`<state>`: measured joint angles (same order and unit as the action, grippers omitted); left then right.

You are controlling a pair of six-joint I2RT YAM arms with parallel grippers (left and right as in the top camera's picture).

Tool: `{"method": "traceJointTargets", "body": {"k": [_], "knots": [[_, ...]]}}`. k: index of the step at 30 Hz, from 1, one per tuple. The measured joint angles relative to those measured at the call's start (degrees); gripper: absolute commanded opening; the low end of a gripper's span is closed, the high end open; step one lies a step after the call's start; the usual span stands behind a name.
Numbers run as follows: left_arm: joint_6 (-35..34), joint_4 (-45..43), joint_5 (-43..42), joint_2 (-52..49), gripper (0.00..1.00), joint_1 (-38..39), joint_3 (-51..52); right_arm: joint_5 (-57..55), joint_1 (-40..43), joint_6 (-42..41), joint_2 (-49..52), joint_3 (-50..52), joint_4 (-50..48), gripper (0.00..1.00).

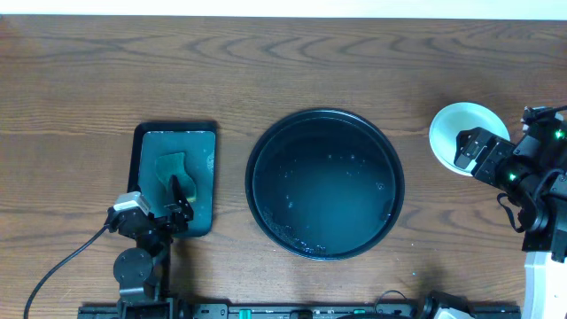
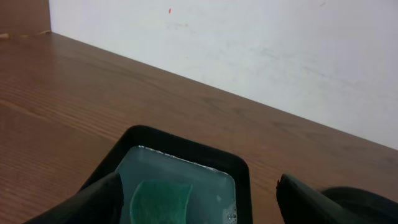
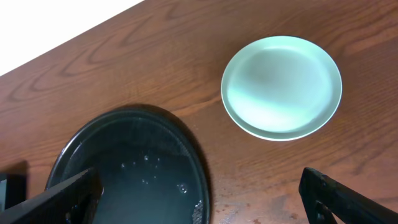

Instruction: Clean dirty plates on tray and stack at the side

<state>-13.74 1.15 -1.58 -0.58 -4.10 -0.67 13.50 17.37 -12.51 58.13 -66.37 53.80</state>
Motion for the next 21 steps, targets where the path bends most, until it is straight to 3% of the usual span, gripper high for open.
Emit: {"method": "traceJointTargets", "body": {"k": [21], "knots": [[0.0, 0.02, 0.0, 0.0, 0.8, 0.0, 0.0, -2.54, -1.25, 0.7, -1.14, 0.17, -1.14, 0.99]]}}
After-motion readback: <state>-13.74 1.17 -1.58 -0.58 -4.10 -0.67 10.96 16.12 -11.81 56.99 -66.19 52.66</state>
